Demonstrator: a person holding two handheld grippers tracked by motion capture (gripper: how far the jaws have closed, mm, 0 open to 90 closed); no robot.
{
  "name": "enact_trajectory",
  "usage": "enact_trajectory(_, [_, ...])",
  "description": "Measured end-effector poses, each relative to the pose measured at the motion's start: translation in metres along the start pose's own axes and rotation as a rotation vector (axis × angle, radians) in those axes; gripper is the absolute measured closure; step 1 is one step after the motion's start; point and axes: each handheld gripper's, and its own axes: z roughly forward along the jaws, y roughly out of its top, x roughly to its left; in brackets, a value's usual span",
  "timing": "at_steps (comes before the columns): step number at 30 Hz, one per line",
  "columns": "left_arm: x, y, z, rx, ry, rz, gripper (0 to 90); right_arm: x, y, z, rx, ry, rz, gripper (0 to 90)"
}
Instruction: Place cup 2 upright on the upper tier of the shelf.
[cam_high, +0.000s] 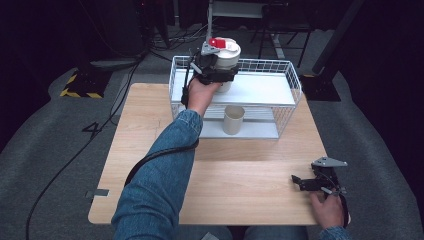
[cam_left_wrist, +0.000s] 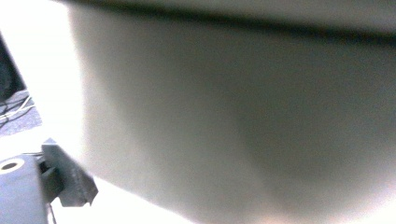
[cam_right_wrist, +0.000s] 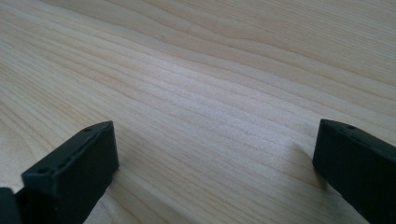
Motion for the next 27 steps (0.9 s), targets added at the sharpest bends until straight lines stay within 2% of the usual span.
enact_trajectory(2, [0.000, 0.000, 0.000, -0.002, 0.004, 0.001, 0.0, 0.000, 0.000, 0.000, 0.000, 0.000, 0.000, 0.4])
enact_trajectory(14, [0.004, 0.001, -0.012, -0.007, 0.001, -0.003, 0.0, 0.000, 0.000, 0.000, -0.001, 0.000, 0.001, 0.4])
enact_trajectory(18, [0.004, 0.001, -0.020, -0.009, 0.002, 0.019, 0.0, 0.000, 0.000, 0.000, -0.001, 0.000, 0.000, 0.4])
enact_trajectory(23, [0.004, 0.001, -0.028, -0.011, 0.007, 0.016, 0.0, 0.000, 0.000, 0.000, -0.001, 0.000, 0.000, 0.4])
enact_trajectory(27, [0.006, 0.000, -0.042, -0.007, 0.025, 0.021, 0.0, 0.000, 0.000, 0.000, -0.001, 0.000, 0.001, 0.4])
